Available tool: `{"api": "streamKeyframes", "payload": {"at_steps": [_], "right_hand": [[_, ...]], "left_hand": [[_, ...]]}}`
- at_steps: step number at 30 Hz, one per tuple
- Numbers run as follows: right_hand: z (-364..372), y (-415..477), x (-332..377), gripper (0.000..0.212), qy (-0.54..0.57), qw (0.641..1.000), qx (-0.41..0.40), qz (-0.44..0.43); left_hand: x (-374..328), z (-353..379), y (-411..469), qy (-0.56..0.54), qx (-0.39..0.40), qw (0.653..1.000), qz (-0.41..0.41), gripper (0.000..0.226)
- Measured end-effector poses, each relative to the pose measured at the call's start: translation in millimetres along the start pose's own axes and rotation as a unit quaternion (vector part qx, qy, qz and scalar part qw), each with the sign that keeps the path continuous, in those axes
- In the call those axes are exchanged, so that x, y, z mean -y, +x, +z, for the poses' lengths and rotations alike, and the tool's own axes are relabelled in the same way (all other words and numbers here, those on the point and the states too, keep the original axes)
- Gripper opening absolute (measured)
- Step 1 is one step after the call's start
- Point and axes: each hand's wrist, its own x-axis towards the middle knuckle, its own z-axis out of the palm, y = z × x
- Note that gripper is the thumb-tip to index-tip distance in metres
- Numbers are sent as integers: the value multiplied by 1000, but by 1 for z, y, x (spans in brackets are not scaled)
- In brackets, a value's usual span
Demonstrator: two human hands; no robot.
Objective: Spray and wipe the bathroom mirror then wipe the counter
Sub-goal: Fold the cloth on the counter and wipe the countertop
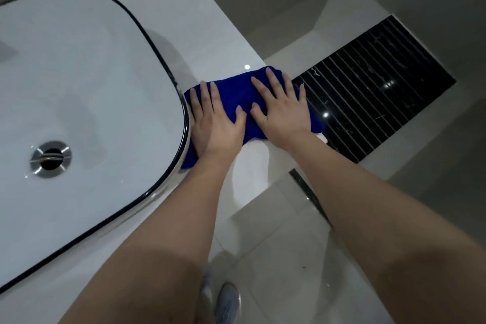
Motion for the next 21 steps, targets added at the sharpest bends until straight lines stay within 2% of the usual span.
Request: {"api": "streamKeyframes", "payload": {"at_steps": [6, 12, 16, 21], "right_hand": [[-11, 54, -6, 60, -11, 998, 22, -62], [-17, 65, -7, 67, -12, 993, 41, -109], [-22, 77, -4, 69, 0, 988, 67, -136], [-31, 134, 15, 72, 6, 974, 77, -212]], "left_hand": [[-14, 5, 26, 14, -11, 998, -54, 72], [-25, 3, 42, -6, 19, 994, -104, 73], [-26, 1, 41, -8, -3, 992, -126, 73], [-34, -2, 70, -53, -34, 968, -243, 73]]}}
